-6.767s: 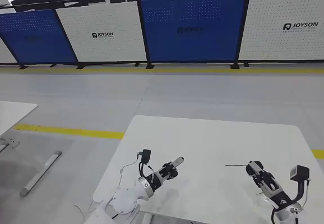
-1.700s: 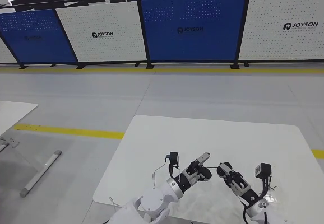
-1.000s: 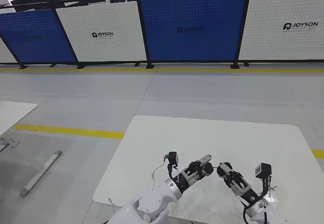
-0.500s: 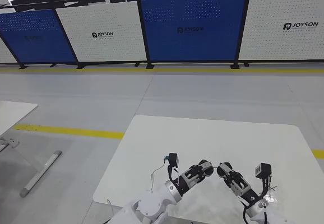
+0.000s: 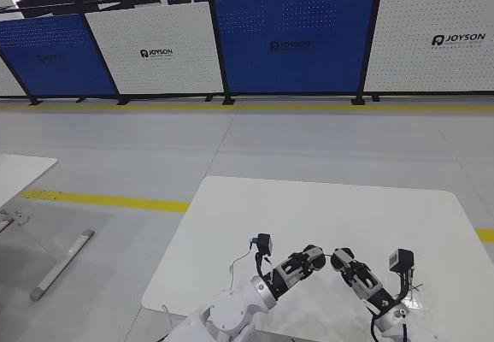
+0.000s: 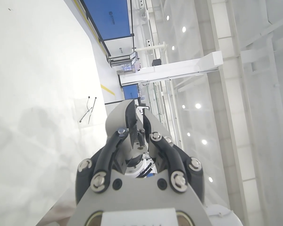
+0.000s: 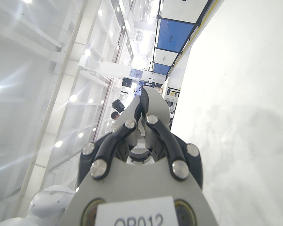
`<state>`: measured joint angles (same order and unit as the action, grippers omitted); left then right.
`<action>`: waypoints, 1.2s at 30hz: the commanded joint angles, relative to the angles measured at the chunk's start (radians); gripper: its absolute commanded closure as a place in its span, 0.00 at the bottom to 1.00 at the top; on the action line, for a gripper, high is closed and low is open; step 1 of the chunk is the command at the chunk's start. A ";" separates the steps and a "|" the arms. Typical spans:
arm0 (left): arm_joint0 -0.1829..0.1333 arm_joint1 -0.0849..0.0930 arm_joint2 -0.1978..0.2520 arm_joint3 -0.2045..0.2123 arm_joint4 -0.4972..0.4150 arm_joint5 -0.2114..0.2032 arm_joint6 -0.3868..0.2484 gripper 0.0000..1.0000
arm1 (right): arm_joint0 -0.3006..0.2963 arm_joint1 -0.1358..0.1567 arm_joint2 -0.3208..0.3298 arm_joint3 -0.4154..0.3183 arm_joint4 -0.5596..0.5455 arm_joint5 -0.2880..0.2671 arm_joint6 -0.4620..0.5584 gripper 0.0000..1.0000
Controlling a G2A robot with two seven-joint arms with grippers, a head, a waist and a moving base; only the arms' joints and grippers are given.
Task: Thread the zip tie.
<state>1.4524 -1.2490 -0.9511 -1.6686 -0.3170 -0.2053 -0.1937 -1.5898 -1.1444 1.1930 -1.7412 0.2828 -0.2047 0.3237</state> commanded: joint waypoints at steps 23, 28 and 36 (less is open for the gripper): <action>0.007 0.003 -0.003 -0.002 0.027 0.006 -0.019 1.00 | 0.000 0.000 0.000 0.000 0.000 0.000 0.000 1.00; 0.005 0.003 -0.004 -0.001 0.015 0.006 -0.024 1.00 | 0.000 0.000 0.000 0.000 0.000 0.000 0.000 1.00; 0.003 0.002 -0.004 -0.001 0.007 0.004 -0.020 1.00 | -0.002 -0.003 0.000 -0.005 -0.005 0.004 0.002 1.00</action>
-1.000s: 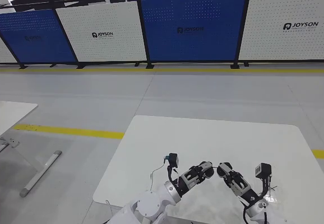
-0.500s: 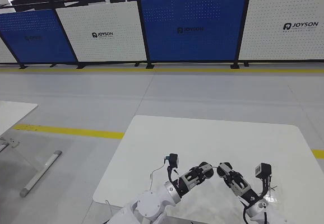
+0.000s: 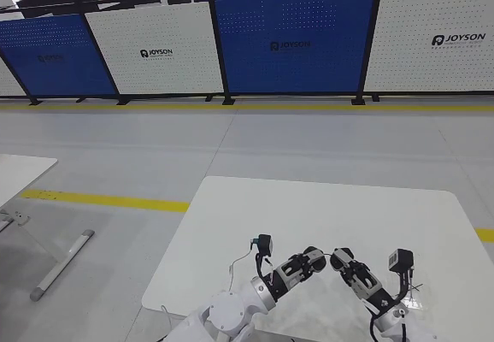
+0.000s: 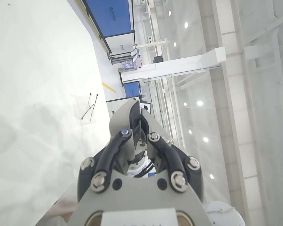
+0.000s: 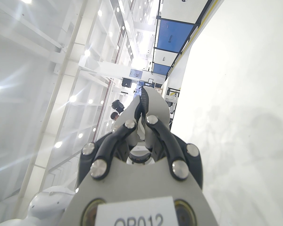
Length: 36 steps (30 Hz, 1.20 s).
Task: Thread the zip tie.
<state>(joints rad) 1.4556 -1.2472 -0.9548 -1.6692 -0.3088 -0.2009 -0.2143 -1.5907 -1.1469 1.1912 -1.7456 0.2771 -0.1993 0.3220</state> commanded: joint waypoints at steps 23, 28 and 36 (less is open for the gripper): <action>0.009 0.004 -0.036 -0.010 0.004 0.014 0.032 1.00 | -0.054 0.004 0.122 0.001 0.146 -0.086 0.032 0.00; 0.009 0.004 -0.036 -0.010 0.004 0.014 0.032 1.00 | -0.054 0.004 0.122 0.001 0.146 -0.086 0.032 0.00; 0.009 0.004 -0.036 -0.010 0.004 0.014 0.032 1.00 | -0.054 0.004 0.122 0.001 0.146 -0.086 0.032 0.00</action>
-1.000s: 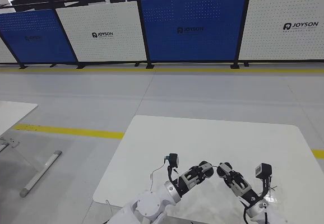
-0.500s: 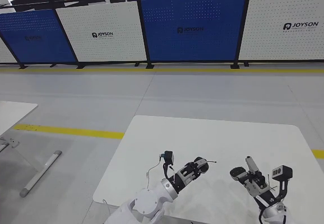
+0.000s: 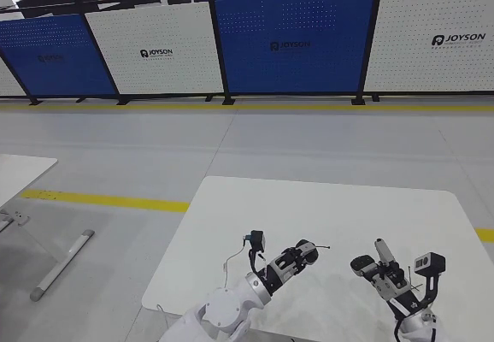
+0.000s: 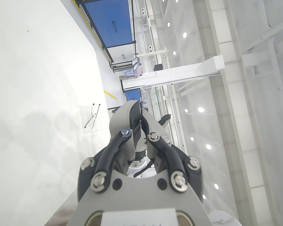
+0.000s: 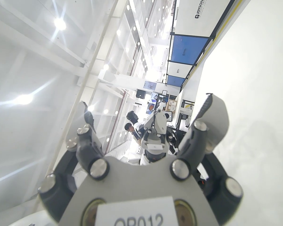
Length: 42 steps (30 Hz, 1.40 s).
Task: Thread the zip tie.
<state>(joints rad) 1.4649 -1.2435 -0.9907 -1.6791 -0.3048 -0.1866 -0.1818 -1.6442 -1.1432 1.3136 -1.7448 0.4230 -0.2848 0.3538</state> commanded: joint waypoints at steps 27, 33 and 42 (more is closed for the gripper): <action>0.050 0.018 -0.068 -0.072 -0.060 -0.108 -0.107 1.00 | 0.000 0.000 0.000 0.000 0.000 0.000 0.000 0.00; 0.150 0.033 -0.162 -0.281 -0.036 -0.153 -0.071 1.00 | 0.000 0.000 0.000 0.000 0.000 0.000 0.000 0.00; 0.193 0.037 -0.191 -0.347 0.021 -0.153 -0.043 1.00 | 0.000 0.000 0.000 0.000 0.000 0.000 0.000 0.00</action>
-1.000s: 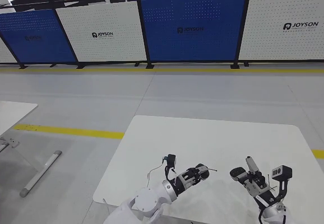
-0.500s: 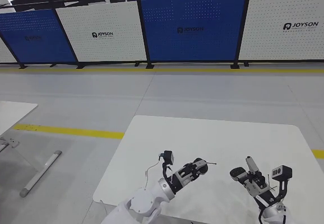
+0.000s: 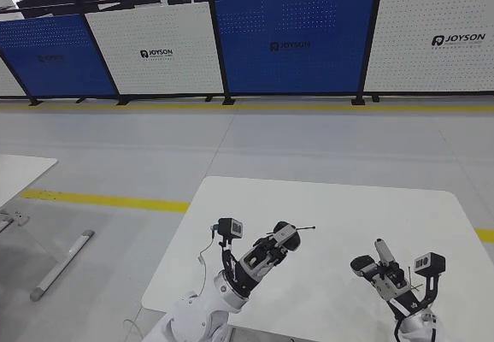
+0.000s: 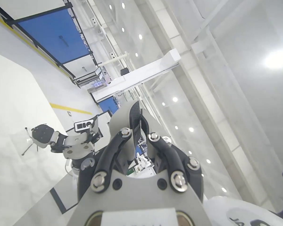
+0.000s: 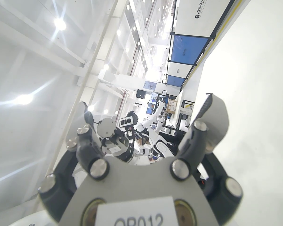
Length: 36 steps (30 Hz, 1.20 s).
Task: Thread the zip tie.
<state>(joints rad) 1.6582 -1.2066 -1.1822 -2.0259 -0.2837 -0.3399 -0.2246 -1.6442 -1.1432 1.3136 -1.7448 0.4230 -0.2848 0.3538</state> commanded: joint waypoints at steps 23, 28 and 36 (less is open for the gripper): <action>-0.011 -0.001 -0.029 -0.012 -0.117 0.023 -0.057 1.00 | 0.000 0.000 0.000 0.000 0.000 0.000 0.000 0.00; -0.023 0.003 -0.010 0.006 -0.003 0.101 -0.079 1.00 | 0.000 0.000 0.000 0.000 0.000 0.000 0.000 0.00; -0.022 0.002 -0.002 0.001 -0.015 0.103 -0.073 1.00 | 0.000 0.000 0.000 0.000 0.000 0.000 0.000 0.00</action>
<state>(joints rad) 1.6367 -1.2048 -1.1844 -2.0245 -0.2990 -0.2373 -0.2977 -1.6442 -1.1432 1.3136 -1.7448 0.4230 -0.2848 0.3538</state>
